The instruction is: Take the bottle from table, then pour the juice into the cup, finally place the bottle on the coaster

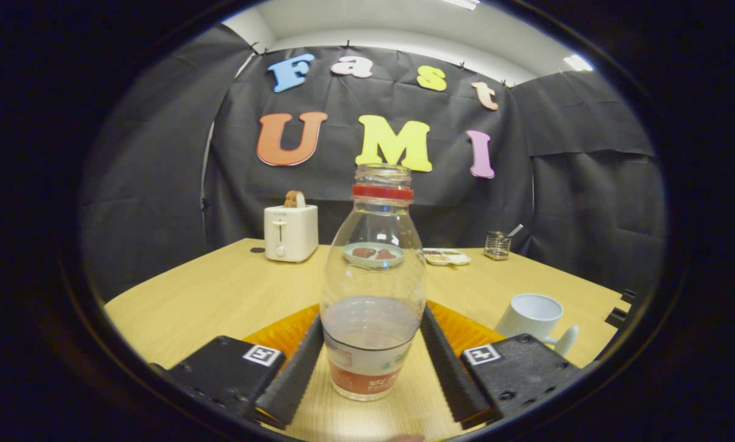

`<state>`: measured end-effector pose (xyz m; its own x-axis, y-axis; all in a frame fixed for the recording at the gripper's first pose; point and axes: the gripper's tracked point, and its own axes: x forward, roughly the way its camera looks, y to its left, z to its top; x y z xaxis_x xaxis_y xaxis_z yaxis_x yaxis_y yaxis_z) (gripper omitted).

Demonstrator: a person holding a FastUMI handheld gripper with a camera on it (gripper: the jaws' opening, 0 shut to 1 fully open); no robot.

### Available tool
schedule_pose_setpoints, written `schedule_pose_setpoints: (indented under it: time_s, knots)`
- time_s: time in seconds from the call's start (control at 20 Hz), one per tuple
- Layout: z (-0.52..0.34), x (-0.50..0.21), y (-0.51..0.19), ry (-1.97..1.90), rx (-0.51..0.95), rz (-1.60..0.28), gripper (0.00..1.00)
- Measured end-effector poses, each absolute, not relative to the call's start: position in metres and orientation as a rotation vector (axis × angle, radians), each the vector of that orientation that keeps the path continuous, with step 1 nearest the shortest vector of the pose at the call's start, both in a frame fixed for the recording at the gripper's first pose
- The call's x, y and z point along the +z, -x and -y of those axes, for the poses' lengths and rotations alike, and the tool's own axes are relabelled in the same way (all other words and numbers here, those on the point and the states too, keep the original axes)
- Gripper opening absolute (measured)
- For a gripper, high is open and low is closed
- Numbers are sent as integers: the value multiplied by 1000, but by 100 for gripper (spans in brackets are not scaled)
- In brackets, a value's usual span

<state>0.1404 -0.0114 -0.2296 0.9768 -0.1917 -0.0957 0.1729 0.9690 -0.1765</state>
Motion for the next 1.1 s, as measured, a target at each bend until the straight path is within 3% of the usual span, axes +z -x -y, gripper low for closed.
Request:
schedule_pose_setpoints:
  time_s: [0.05, 0.25, 1.1]
  knots:
    - [11, -229, -145, 151, -185, -106, 82]
    - [25, -224, -134, 26, -202, -121, 79]
    - [-7, -179, -132, -456, -20, -157, 78]
